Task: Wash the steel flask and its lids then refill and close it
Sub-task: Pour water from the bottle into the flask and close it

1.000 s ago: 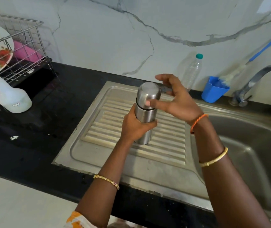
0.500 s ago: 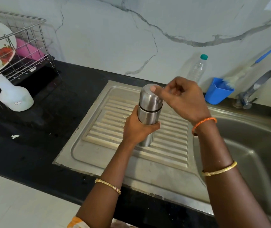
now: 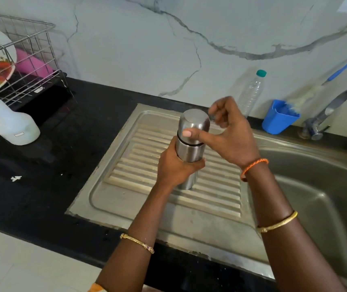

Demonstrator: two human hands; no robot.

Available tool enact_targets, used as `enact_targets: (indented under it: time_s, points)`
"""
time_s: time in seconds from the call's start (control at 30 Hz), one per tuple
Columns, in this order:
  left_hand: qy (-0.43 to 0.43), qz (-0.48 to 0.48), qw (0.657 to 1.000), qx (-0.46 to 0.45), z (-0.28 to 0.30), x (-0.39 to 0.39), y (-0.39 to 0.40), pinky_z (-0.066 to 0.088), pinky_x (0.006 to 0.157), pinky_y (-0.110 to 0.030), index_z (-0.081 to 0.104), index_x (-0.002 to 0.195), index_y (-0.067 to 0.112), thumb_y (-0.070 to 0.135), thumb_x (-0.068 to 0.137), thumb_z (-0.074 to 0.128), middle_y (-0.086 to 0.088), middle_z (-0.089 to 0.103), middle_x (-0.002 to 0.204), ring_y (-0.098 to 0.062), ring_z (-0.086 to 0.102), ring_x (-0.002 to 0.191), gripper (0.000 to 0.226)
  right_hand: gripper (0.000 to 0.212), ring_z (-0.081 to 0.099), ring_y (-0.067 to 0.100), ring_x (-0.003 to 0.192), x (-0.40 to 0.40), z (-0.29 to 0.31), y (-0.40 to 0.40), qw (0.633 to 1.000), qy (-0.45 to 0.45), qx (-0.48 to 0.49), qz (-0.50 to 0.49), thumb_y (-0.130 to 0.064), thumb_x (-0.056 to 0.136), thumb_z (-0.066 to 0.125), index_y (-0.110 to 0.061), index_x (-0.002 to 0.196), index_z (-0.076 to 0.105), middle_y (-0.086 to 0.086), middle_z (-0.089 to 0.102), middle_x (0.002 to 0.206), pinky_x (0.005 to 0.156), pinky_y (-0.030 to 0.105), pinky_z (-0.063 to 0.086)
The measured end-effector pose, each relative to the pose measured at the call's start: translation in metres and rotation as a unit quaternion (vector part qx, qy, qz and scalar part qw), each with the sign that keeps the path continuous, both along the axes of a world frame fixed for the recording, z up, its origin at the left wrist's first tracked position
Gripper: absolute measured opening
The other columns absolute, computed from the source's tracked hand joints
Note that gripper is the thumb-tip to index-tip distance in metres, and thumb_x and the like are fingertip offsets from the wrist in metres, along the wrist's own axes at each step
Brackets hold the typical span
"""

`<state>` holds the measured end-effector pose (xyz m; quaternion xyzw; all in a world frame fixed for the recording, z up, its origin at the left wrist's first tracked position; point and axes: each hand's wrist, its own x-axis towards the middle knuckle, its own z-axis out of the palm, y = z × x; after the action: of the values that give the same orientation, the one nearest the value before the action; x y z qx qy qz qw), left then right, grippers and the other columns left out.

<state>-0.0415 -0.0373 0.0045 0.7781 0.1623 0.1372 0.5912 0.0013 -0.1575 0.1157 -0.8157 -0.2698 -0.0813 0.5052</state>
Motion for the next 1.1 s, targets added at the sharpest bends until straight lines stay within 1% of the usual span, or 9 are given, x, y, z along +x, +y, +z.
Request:
enact_targets:
  time_s: [0.1,0.23,0.43,0.53,0.63,0.77,0.87,1.0,1.1]
  points:
    - [-0.002,-0.003,1.000,0.003,0.000,0.001,0.002,0.059,0.077,-0.036,0.055,0.115,0.035,0.041,0.052,0.086,0.016,0.068,0.096,-0.002,0.066,0.086,0.071,0.073,0.048,0.005,0.119,0.027,0.005,-0.005,0.974,0.113,-0.062,0.184,-0.028,0.064,0.085,-0.022,0.123,0.042,-0.004,0.047,0.126,0.103,0.023,0.040]
    - [0.004,-0.011,1.000,0.007,0.002,-0.001,0.003,0.059,0.076,-0.036,0.055,0.114,0.034,0.038,0.052,0.087,0.016,0.068,0.094,0.000,0.066,0.084,0.069,0.064,0.055,0.016,0.118,0.040,0.007,0.000,0.942,0.162,-0.060,0.286,-0.007,0.070,0.080,-0.012,0.127,0.051,0.002,0.056,0.127,0.100,0.039,0.048]
    - [0.010,0.006,0.998,0.057,0.015,0.006,-0.006,0.057,0.074,-0.036,0.054,0.113,0.027,0.039,0.057,0.088,0.014,0.065,0.087,-0.009,0.065,0.084,0.066,0.076,0.051,0.016,0.081,-0.001,-0.004,0.018,0.986,-0.048,-0.142,-0.069,-0.063,0.053,0.077,-0.017,0.109,0.056,0.003,0.051,0.097,0.071,0.022,0.045]
    - [0.003,-0.014,0.999,0.049,0.020,0.004,-0.005,0.057,0.074,-0.037,0.052,0.101,0.038,0.033,0.054,0.088,0.013,0.067,0.086,-0.009,0.065,0.082,0.060,0.081,0.050,0.012,0.071,0.002,0.007,0.007,0.984,0.009,-0.127,-0.128,-0.085,0.049,0.060,-0.017,0.092,0.053,-0.002,0.050,0.084,0.062,0.026,0.043]
    - [0.002,-0.073,0.997,0.022,0.034,0.011,0.004,0.059,0.074,-0.039,0.055,0.091,0.041,0.033,0.047,0.086,0.011,0.068,0.085,-0.007,0.067,0.078,0.055,0.064,0.057,0.005,0.092,0.031,0.026,-0.024,0.978,0.198,-0.013,0.067,-0.065,0.060,0.074,-0.023,0.105,0.054,-0.006,0.056,0.104,0.078,0.019,0.045]
    - [-0.009,-0.170,0.985,0.021,0.056,0.018,0.004,0.059,0.074,-0.041,0.060,0.097,0.028,0.031,0.047,0.085,0.006,0.069,0.088,-0.013,0.068,0.082,0.057,0.076,0.042,0.018,0.132,0.045,0.037,-0.046,0.932,0.200,0.036,0.299,-0.024,0.067,0.079,-0.018,0.132,0.040,0.005,0.043,0.142,0.102,0.034,0.043]
    - [-0.028,-0.162,0.986,0.017,0.066,0.020,-0.004,0.058,0.071,-0.036,0.060,0.094,0.030,0.031,0.048,0.085,0.008,0.069,0.085,-0.010,0.068,0.078,0.053,0.060,0.059,0.011,0.112,0.032,0.048,-0.041,0.968,0.155,0.055,0.191,-0.015,0.070,0.082,-0.013,0.123,0.053,0.002,0.060,0.122,0.085,0.024,0.051]
    - [-0.020,-0.123,0.992,0.036,0.074,0.022,-0.012,0.059,0.073,-0.040,0.060,0.095,0.032,0.040,0.045,0.083,0.009,0.069,0.085,-0.009,0.068,0.077,0.056,0.070,0.052,0.000,0.071,0.008,0.053,-0.028,0.993,0.014,0.001,-0.115,-0.056,0.052,0.080,-0.026,0.108,0.052,-0.013,0.053,0.087,0.059,0.007,0.041]
    - [-0.019,-0.182,0.983,-0.007,0.081,0.022,-0.007,0.059,0.078,-0.043,0.062,0.096,0.026,0.033,0.045,0.085,0.004,0.070,0.087,-0.013,0.069,0.081,0.056,0.075,0.054,0.005,0.093,0.015,0.058,-0.038,0.993,0.104,0.050,-0.023,-0.058,0.052,0.082,-0.030,0.113,0.050,-0.010,0.052,0.100,0.076,0.014,0.049]
